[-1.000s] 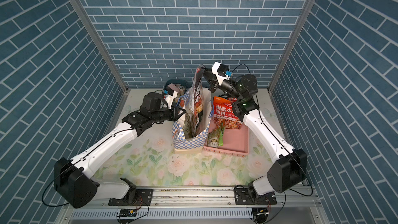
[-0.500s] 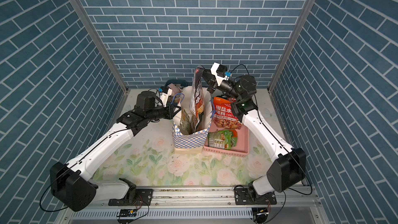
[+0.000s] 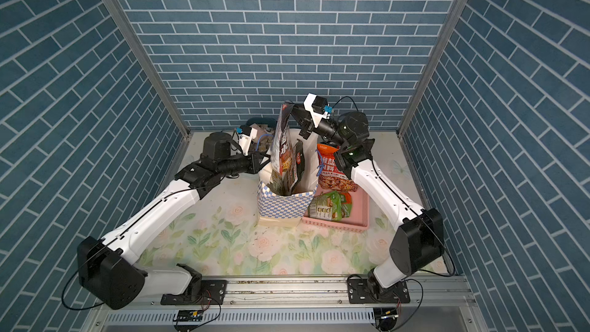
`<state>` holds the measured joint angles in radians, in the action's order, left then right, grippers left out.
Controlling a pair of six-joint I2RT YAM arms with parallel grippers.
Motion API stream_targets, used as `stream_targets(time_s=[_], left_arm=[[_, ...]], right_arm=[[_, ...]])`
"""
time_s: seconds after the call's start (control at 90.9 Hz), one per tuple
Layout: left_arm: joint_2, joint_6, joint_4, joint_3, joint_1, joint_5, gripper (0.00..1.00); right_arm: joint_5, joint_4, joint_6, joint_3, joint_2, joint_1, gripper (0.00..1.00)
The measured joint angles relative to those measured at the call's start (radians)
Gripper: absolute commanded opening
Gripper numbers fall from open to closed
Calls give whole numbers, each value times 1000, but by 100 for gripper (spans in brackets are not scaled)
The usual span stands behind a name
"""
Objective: Place the condiment packets inside the bag
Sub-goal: Adjust the condiment packet in the storage box, then place the condiment packet in the paper bag.
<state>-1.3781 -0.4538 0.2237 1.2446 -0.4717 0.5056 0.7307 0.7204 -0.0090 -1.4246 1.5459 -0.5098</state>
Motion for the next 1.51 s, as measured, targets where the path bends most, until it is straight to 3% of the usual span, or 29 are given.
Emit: stream_targets(time_s=[0.165,0.308,0.594,0.836,1.507], left_arm=[[-124,-7,-1,137,-69,14,0],[-189,-8,-14,158,-124,25,0],[-178,29,14,158,-138,-11,0],[-106,43,64,139,-137,-87,0],[-96,35,58,120,-137,-125,0]], right_arm=[[-49,-6,-16,65,-68,55,0],[-79,-15,-18,119,-148,105,0],[-99,-26,-25,131,-228,123,0],[-66,26,14,138,-205,119,0],[-6,199,48,262,-49,108,0]])
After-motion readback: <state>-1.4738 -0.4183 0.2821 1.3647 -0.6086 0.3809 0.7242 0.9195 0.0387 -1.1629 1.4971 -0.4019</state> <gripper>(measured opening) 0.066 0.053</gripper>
